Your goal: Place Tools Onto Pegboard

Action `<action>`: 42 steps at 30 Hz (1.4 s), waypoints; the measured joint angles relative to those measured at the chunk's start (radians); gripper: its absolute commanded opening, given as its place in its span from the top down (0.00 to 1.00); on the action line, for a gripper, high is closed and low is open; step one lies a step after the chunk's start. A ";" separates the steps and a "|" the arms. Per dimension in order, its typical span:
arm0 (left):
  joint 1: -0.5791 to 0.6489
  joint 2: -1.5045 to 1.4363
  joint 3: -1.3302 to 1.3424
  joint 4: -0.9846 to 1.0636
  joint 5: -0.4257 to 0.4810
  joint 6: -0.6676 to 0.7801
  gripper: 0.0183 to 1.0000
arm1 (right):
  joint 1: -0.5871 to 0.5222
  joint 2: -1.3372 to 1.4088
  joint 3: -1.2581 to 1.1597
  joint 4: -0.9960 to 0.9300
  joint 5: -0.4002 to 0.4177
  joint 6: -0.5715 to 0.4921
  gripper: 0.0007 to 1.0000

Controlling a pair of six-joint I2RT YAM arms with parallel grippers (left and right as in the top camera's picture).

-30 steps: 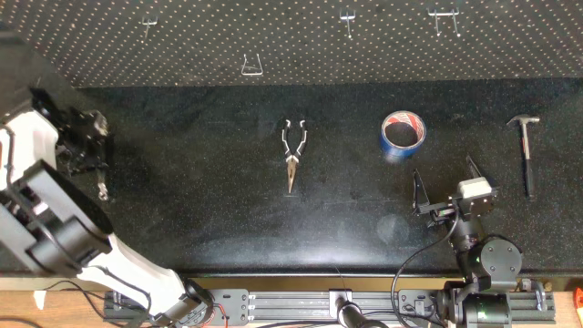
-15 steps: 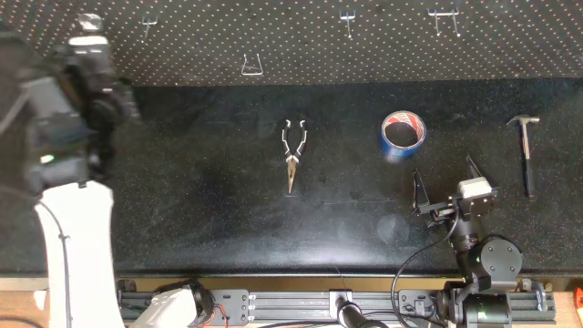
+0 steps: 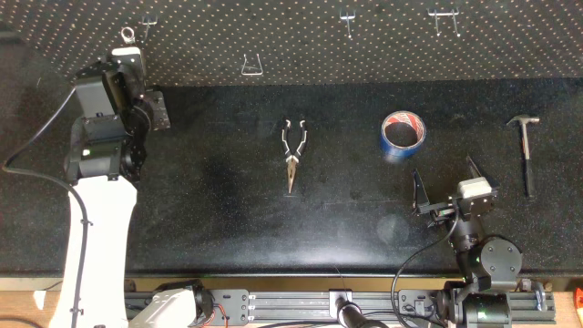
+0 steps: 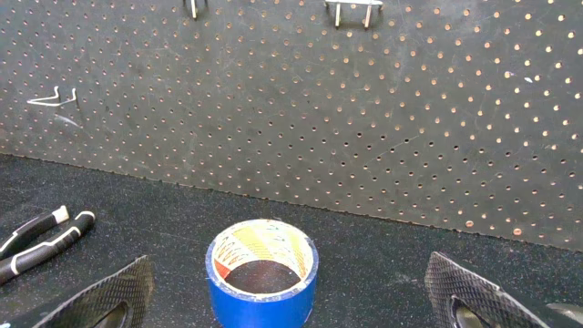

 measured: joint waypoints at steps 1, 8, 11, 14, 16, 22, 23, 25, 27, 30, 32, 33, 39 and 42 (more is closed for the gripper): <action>-0.010 0.000 0.000 0.000 0.003 0.000 0.99 | 0.000 0.000 0.000 0.000 0.000 0.000 0.02; -0.046 0.005 -0.021 0.001 0.007 0.005 0.99 | 0.000 0.000 0.000 0.000 0.000 0.000 0.02; -0.046 0.005 -0.061 0.026 -0.002 0.005 0.99 | 0.000 0.000 0.000 0.000 0.000 0.000 0.02; -0.046 0.005 -0.076 0.040 -0.007 0.005 0.99 | 0.000 0.000 0.000 0.000 0.000 0.000 0.02; -0.042 0.005 -0.076 0.052 -0.010 0.005 0.99 | 0.000 0.000 0.000 0.000 0.000 0.000 0.02; -0.036 0.005 -0.076 0.068 -0.028 0.005 0.99 | 0.000 0.000 0.000 0.000 0.000 0.000 0.03; -0.036 0.005 -0.076 0.068 -0.028 0.005 0.99 | 0.000 0.000 0.000 0.000 0.000 0.000 0.02; -0.036 0.005 -0.076 0.067 -0.028 0.005 0.99 | 0.000 0.000 0.000 0.000 0.000 0.000 0.02; -0.036 0.005 -0.076 0.067 -0.028 0.005 0.99 | 0.000 0.000 0.000 0.000 0.000 0.000 0.02; -0.036 0.005 -0.076 0.067 -0.029 0.005 0.99 | 0.000 0.000 0.000 0.000 0.000 0.000 0.02; -0.036 0.018 -0.076 0.067 -0.032 0.005 0.99 | 0.000 0.000 0.000 0.000 0.000 0.000 0.02; -0.036 0.024 -0.077 0.067 -0.035 0.005 0.99 | 0.000 0.000 0.000 0.000 0.000 0.000 0.02; -0.018 0.050 -0.078 0.098 -0.035 0.008 0.99 | 0.000 0.000 0.000 0.000 0.000 0.000 0.02; -0.019 0.080 -0.078 0.116 -0.035 0.008 0.99 | 0.000 0.000 0.000 0.000 0.000 0.000 0.03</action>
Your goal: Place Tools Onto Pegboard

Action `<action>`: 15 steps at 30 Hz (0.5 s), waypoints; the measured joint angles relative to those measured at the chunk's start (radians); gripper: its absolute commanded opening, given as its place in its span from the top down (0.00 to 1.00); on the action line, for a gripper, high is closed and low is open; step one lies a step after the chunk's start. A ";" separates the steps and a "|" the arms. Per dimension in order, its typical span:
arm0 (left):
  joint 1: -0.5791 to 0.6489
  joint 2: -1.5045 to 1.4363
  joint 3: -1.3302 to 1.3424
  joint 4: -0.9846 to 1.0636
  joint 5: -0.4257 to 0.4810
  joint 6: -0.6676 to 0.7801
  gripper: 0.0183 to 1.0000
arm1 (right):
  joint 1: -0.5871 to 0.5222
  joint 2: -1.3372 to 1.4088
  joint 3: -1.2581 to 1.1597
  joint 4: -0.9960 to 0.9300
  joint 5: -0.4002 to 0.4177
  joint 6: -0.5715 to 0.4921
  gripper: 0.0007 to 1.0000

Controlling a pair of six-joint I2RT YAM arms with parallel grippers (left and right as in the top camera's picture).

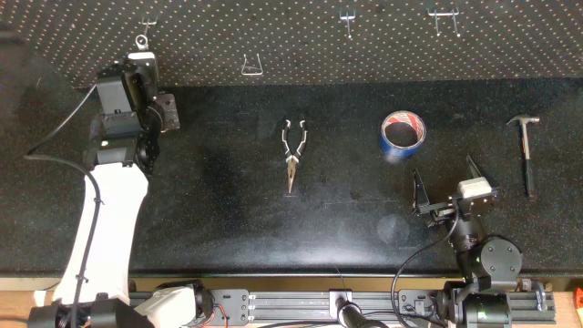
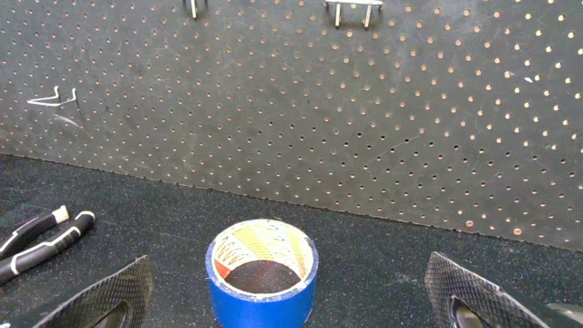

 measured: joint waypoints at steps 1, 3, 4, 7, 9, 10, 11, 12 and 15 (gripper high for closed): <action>0.000 0.003 0.000 0.004 0.000 0.000 0.99 | 0.000 0.000 0.000 0.000 0.000 0.000 0.02; 0.000 0.015 0.000 0.026 0.000 0.000 0.99 | 0.000 0.000 0.000 0.000 0.000 0.000 0.02; 0.000 0.024 0.000 0.037 0.000 0.000 0.99 | 0.000 0.000 0.000 0.000 0.000 0.000 0.02; 0.000 0.061 0.001 0.058 0.001 0.000 0.98 | 0.000 0.000 0.000 0.000 0.000 0.000 0.02; 0.000 0.087 0.018 0.056 0.001 0.000 0.96 | 0.000 0.000 0.000 0.000 0.000 0.000 0.02; 0.000 0.093 0.026 0.056 0.001 0.000 0.95 | 0.000 0.000 0.000 0.000 0.000 0.000 0.02; 0.000 0.099 0.031 0.056 0.000 0.000 0.80 | 0.000 0.000 0.000 0.000 0.000 0.000 0.02; 0.000 0.109 0.036 0.061 0.000 0.000 0.65 | 0.000 0.000 0.000 0.000 0.000 0.000 0.02; 0.000 0.119 0.037 0.060 0.000 0.001 0.10 | 0.000 0.000 0.000 0.000 0.000 0.000 0.02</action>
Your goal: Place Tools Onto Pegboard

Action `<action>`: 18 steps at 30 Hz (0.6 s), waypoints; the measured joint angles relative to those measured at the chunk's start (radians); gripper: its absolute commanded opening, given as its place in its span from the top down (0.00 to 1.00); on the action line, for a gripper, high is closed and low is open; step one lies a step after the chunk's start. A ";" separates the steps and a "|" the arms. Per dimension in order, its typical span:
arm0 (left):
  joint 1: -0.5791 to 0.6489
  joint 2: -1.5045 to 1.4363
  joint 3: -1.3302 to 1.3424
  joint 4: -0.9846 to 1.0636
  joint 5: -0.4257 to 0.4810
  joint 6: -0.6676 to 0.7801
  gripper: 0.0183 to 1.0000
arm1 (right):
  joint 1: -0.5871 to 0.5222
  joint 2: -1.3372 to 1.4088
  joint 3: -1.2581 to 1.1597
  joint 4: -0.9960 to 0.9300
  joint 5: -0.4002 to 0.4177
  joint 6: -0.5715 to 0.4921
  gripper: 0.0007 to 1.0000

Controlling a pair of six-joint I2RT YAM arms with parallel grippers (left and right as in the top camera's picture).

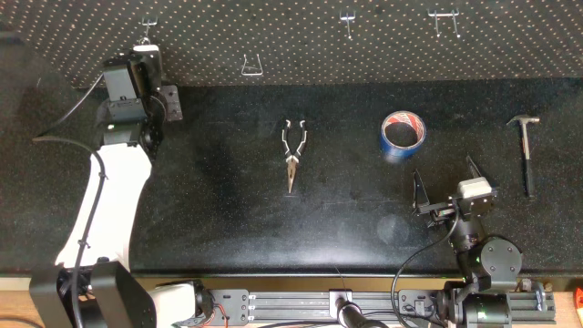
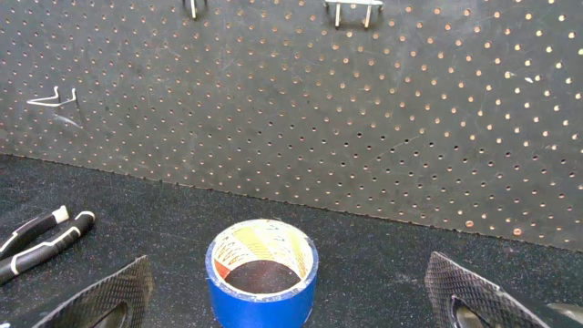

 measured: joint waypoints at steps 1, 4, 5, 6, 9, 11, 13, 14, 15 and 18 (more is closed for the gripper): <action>0.000 0.001 0.000 0.000 0.000 -0.003 0.00 | 0.000 0.000 0.000 0.000 0.000 0.000 0.02; 0.001 0.001 0.014 -0.002 0.000 0.002 0.00 | 0.000 0.000 0.000 0.000 0.000 0.000 0.02; 0.008 0.001 0.033 -0.011 0.000 0.002 0.00 | 0.000 0.000 0.000 0.000 0.000 0.000 0.03; 0.025 0.001 0.072 -0.047 0.000 0.002 0.00 | 0.000 0.000 0.000 0.000 0.000 0.000 0.02; 0.032 -0.010 0.195 -0.285 0.000 -0.018 0.00 | 0.000 0.000 0.000 0.000 0.000 0.000 0.02; -0.008 -0.079 0.285 -0.520 0.000 -0.078 0.00 | 0.000 0.000 0.000 0.000 0.000 0.000 0.02; -0.033 -0.166 0.306 -0.625 0.024 -0.135 0.00 | 0.000 0.000 0.000 0.000 0.000 0.000 0.02; -0.038 -0.172 0.312 -0.659 0.043 -0.178 0.00 | 0.000 0.000 0.000 0.000 0.000 0.000 0.02; -0.076 -0.171 0.314 -0.740 0.051 -0.280 0.00 | 0.000 0.000 0.000 0.000 0.000 0.000 0.02; -0.368 -0.148 0.317 -0.828 -0.031 -0.462 0.00 | 0.000 0.000 0.000 0.000 0.002 0.000 0.02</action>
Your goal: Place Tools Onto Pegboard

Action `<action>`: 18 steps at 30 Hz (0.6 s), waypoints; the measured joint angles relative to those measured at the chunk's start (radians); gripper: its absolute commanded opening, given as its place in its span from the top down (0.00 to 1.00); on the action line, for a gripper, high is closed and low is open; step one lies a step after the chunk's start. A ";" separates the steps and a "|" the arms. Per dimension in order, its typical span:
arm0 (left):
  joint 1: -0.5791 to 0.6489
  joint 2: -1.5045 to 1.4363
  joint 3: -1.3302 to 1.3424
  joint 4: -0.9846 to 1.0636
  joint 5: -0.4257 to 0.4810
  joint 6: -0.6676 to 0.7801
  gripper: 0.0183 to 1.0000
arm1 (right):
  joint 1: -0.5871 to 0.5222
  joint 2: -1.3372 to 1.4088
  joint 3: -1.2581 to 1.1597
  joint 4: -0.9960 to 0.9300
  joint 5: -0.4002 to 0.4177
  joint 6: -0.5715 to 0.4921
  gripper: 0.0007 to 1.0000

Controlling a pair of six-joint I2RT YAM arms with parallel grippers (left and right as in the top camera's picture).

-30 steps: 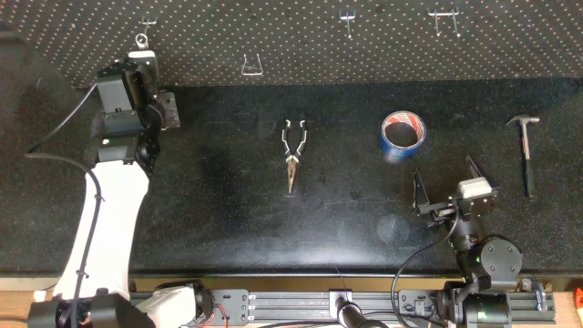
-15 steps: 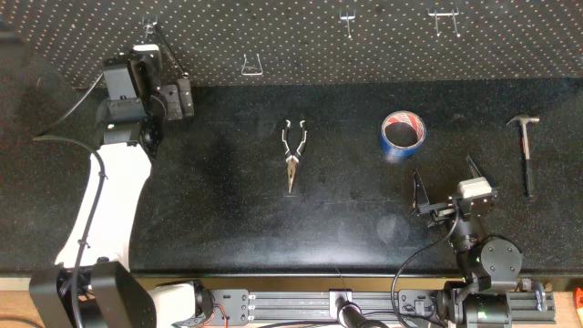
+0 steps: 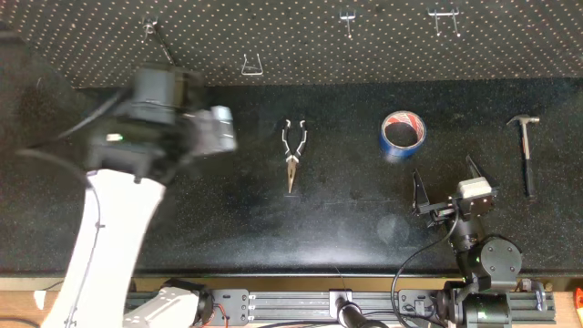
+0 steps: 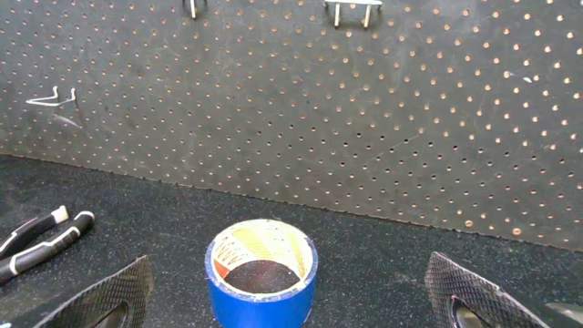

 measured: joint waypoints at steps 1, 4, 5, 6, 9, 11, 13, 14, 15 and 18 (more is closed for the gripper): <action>-0.113 0.025 0.000 -0.006 -0.040 -0.073 0.00 | 0.000 0.000 0.000 0.000 0.001 0.000 0.02; -0.332 0.163 0.000 -0.016 -0.080 -0.273 0.00 | 0.000 0.000 0.000 0.000 0.001 0.000 0.02; -0.343 0.197 0.000 -0.016 -0.082 -0.301 0.00 | 0.000 0.000 0.000 0.000 0.001 0.000 0.02; -0.346 0.236 0.000 -0.016 -0.082 -0.341 0.00 | 0.000 0.000 0.000 0.000 0.001 0.000 0.02; -0.348 0.392 0.000 0.081 -0.053 -0.394 0.00 | 0.000 0.000 0.000 0.000 0.001 0.000 0.02; -0.348 0.465 0.000 0.144 -0.024 -0.404 0.00 | 0.000 0.000 0.000 0.000 0.001 0.000 0.02; -0.348 0.492 0.000 0.180 -0.003 -0.380 0.00 | 0.000 0.000 0.000 0.000 0.001 0.000 0.02; -0.345 0.507 0.000 0.187 0.010 -0.360 0.00 | 0.000 0.000 0.000 0.000 0.001 0.000 0.02; -0.337 0.515 0.000 0.209 0.017 -0.341 0.00 | 0.000 0.000 0.000 0.000 0.001 0.000 0.02; -0.300 0.541 0.000 0.279 0.038 -0.273 0.00 | 0.000 0.000 0.000 0.000 0.001 0.000 0.02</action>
